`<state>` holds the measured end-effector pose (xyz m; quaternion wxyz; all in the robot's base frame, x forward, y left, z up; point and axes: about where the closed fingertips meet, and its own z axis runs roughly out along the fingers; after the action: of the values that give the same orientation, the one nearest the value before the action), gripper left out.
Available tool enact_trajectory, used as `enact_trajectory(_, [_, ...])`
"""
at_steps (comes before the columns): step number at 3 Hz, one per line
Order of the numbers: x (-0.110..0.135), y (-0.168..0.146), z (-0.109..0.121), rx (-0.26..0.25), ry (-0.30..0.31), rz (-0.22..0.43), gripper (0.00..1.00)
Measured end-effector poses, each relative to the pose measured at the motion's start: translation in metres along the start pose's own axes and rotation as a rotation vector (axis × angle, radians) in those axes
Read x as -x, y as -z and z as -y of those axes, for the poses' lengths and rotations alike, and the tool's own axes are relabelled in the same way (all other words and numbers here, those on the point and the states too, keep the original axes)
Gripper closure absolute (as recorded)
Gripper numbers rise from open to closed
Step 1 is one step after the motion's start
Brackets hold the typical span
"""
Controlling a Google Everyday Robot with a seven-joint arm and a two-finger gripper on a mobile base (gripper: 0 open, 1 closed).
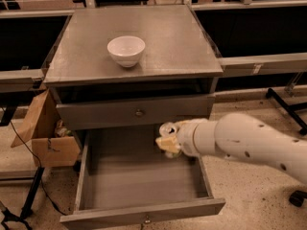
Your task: Pick green can from middle drawer and place on counter
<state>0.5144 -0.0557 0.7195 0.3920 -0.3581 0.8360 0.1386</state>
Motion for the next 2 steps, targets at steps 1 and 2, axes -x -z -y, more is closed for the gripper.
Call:
enact_trajectory(1, [0.103, 0.061, 0.029, -0.136, 0.135, 0.069, 1.00])
enact_trajectory(2, [0.232, 0.123, 0.014, -0.197, 0.243, 0.203, 1.00])
